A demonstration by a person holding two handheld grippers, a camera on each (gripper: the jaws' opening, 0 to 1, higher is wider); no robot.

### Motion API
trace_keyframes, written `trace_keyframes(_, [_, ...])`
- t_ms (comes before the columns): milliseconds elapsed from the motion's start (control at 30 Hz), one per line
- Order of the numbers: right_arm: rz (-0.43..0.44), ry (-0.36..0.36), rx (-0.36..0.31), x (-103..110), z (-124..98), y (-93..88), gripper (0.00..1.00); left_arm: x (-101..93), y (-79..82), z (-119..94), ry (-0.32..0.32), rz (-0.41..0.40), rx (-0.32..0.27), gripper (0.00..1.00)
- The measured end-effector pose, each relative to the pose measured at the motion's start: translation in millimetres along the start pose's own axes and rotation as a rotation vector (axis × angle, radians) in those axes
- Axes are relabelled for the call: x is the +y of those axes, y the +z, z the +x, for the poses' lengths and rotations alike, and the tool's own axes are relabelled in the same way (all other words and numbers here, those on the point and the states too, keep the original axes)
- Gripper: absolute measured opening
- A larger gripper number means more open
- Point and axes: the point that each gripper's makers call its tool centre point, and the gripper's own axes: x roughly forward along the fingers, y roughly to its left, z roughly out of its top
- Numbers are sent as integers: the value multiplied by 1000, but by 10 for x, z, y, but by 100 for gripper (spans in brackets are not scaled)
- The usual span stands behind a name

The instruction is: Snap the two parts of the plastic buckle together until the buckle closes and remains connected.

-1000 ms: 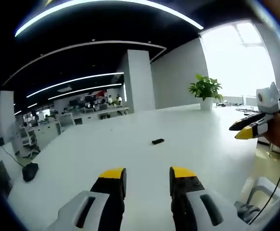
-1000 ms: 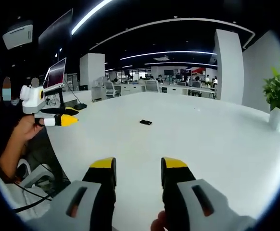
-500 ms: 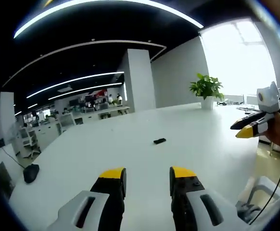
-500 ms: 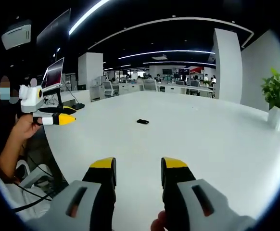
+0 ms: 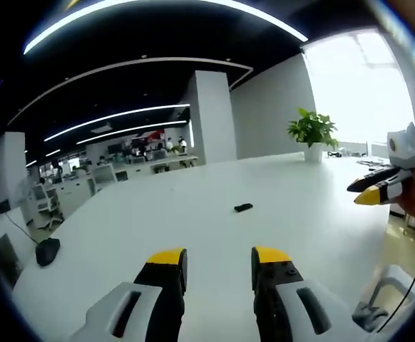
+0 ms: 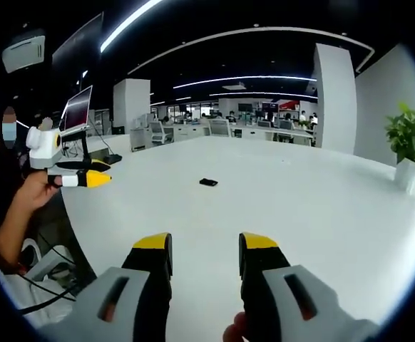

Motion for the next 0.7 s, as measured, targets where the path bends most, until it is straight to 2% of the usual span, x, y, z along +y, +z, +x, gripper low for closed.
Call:
trace_keyframes(333, [28,-12,-10,-55,23,-4,37,51,-18,4,23,-21,4,36])
trace_keyframes(700, [35,-18,-6,-92,28,-20,37,95,60,48,38,-11,-2,36])
